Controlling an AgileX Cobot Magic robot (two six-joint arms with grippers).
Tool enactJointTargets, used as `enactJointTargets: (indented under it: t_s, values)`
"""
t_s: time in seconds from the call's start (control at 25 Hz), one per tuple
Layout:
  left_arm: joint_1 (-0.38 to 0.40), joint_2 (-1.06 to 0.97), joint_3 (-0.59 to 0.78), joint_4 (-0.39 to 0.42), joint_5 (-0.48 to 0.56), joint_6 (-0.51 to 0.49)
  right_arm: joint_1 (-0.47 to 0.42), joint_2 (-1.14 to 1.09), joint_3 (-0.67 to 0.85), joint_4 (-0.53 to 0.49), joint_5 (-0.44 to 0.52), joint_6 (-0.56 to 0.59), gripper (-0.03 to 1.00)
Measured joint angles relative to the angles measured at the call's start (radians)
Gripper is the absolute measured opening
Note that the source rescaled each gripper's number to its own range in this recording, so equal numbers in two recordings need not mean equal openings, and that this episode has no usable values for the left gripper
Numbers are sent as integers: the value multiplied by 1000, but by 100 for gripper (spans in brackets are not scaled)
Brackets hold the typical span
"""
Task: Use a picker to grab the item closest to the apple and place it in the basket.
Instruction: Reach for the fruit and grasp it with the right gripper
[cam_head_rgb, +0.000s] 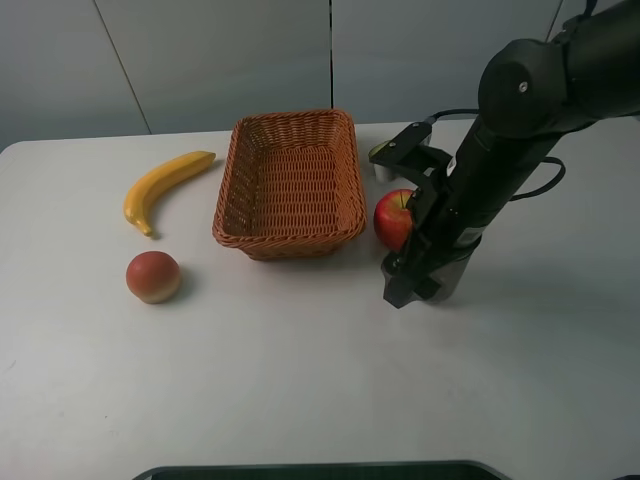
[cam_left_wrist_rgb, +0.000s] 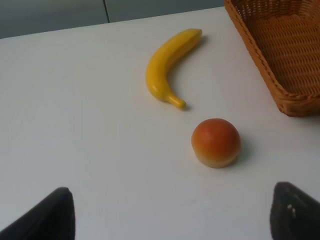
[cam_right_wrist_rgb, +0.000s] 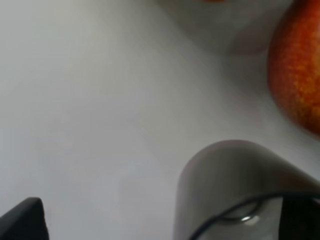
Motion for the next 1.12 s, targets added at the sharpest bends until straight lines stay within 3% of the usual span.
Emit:
enactJointTargets:
  t_s: [0.48, 0.6, 0.72, 0.76, 0.84, 1.12]
  values:
    - [0, 0, 0, 0, 0, -2, 0, 18, 0, 2, -6, 15, 97]
    - [0, 0, 0, 0, 0, -2, 0, 18, 0, 2, -6, 17, 68]
    - [0, 0, 0, 0, 0, -2, 0, 18, 0, 2, -8, 18, 16]
    - [0, 0, 0, 0, 0, -2, 0, 18, 0, 2, -8, 21, 4]
    - [0, 0, 0, 0, 0, -2, 0, 18, -4, 0, -15, 22, 0]
    - [0, 0, 0, 0, 0, -2, 0, 18, -5, 2, -15, 24, 0]
